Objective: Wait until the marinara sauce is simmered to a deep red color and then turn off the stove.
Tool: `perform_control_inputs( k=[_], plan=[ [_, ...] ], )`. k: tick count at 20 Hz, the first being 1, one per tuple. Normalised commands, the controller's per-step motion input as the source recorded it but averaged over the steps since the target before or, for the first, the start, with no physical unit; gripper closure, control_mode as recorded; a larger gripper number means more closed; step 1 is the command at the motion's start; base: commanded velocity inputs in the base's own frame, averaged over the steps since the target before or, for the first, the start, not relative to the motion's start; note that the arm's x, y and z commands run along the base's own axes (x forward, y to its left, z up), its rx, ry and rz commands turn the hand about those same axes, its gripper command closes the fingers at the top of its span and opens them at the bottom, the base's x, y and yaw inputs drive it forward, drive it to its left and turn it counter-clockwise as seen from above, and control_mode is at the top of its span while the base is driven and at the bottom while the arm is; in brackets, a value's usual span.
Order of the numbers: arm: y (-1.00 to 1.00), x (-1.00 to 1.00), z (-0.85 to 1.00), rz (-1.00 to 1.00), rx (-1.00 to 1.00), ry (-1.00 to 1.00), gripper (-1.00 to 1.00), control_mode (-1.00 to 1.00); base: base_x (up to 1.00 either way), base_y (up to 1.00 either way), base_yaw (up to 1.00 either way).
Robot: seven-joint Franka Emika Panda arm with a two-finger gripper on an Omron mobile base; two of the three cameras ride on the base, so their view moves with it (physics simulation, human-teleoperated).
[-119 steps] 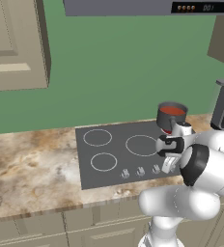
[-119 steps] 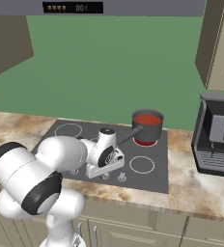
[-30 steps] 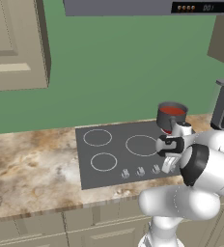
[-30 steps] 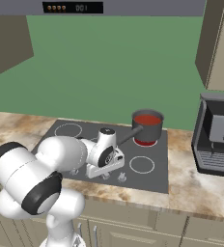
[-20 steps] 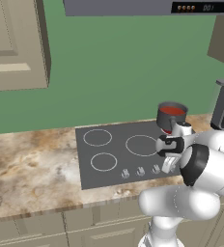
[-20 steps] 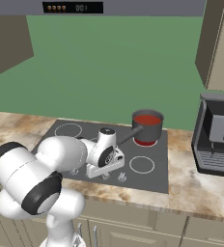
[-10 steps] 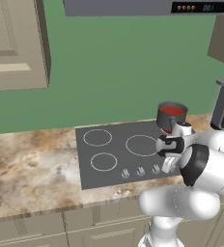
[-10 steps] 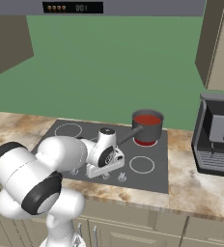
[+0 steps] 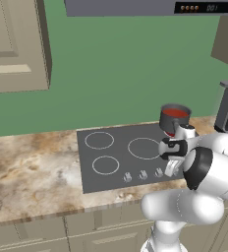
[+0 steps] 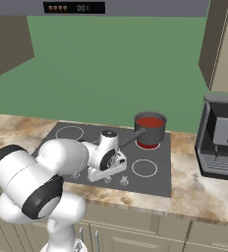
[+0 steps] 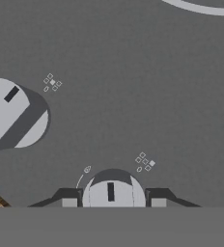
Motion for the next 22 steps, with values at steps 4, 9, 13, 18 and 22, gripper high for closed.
perform_control_inputs(
  k=[4, 9, 13, 18, 22],
  plan=[
    [0.0, 0.0, 0.0, 0.0, 0.0, 0.0, 1.0, -1.0, 0.0, 0.0, 0.0],
    [0.0, 0.0, 0.0, 0.0, 0.0, 0.0, 1.0, -1.0, 0.0, 0.0, 0.0],
    [0.0, 0.0, 0.0, 0.0, 0.0, 0.0, 1.0, -1.0, 0.0, 0.0, 0.0],
    [0.0, 0.0, 0.0, 0.0, 0.0, 0.0, 1.0, -1.0, 0.0, 0.0, 0.0],
    [0.0, 0.0, 0.0, 0.0, 0.0, 0.0, 1.0, -1.0, 0.0, 0.0, 0.0]
  ],
)
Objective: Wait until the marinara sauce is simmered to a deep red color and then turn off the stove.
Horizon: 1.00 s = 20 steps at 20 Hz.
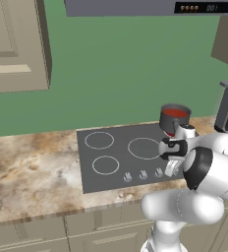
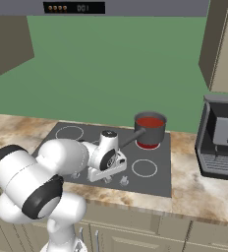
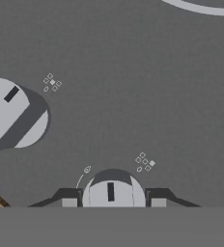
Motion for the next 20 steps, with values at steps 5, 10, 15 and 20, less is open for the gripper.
perform_control_inputs(
  k=[5, 10, 15, 20],
  plan=[
    [0.0, 0.0, 0.0, 0.0, 0.0, 0.0, 1.0, -1.0, 0.0, 0.0, 0.0],
    [0.0, 0.0, -0.01, 0.0, 0.0, 0.0, 1.0, -1.0, 0.0, 0.0, 0.0],
    [0.0, 0.0, 0.0, 0.0, 0.0, 0.0, 1.0, -1.0, 0.0, 0.0, 0.0],
    [0.0, 0.0, 0.0, 0.0, 0.0, 0.0, 1.0, -1.0, 0.0, 0.0, 0.0]
  ],
)
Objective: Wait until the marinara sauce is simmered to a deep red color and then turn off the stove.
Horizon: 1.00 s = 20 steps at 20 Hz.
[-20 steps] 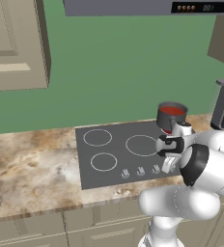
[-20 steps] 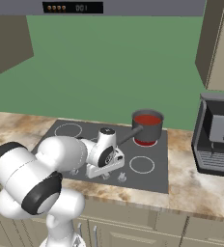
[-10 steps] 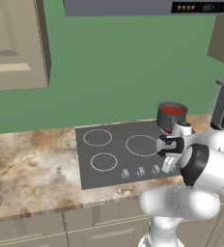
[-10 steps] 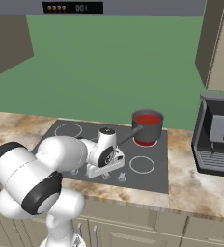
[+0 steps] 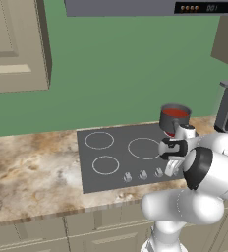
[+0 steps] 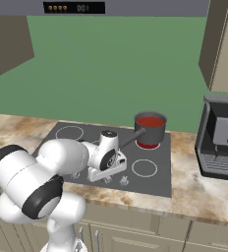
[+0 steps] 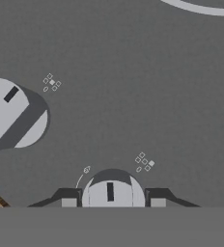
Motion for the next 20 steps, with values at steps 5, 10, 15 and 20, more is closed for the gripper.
perform_control_inputs(
  k=[5, 10, 15, 20],
  plan=[
    [0.0, 0.0, 0.0, 0.0, 0.0, 0.0, 1.0, -1.0, 0.0, 0.0, 0.0],
    [0.0, 0.0, 0.0, -0.01, 0.0, 0.0, 1.0, -1.0, 0.0, 0.0, 0.0],
    [0.0, 0.0, 0.0, -0.05, 0.0, 0.03, 1.0, -1.0, 0.0, 0.0, 0.0],
    [0.0, 0.0, 0.0, -0.08, -0.01, 0.08, 1.0, -1.0, 0.0, 0.0, 0.0]
  ],
)
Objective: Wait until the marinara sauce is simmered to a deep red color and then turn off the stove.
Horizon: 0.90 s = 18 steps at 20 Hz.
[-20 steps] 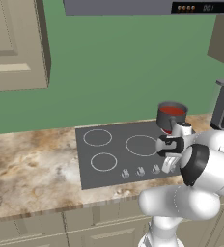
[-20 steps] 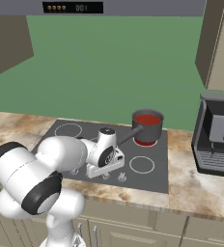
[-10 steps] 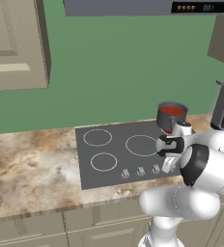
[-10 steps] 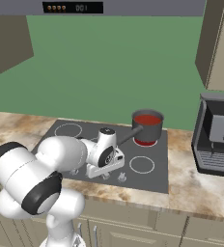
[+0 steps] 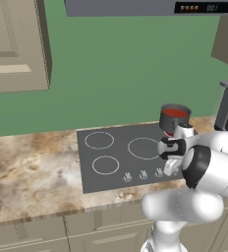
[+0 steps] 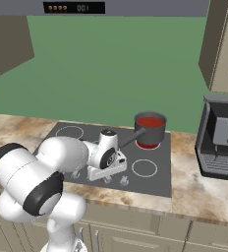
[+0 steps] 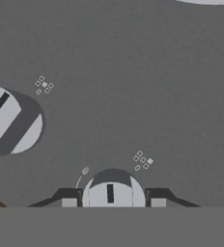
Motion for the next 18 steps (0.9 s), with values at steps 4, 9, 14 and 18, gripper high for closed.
perform_control_inputs(
  k=[4, 9, 14, 18],
  plan=[
    [0.0, 0.0, 0.0, -0.14, -0.01, 0.09, 1.0, -1.0, 0.0, 0.0, 0.0],
    [0.0, 0.0, 0.0, -0.15, 0.0, 0.06, 1.0, -1.0, 0.0, 0.0, 0.0],
    [0.0, 0.0, 0.0, -0.14, 0.0, 0.03, 1.0, -1.0, 0.0, 0.0, 0.0],
    [0.0, 0.0, 0.0, -0.14, 0.0, 0.04, 1.0, -1.0, 0.0, 0.0, 0.0]
  ],
)
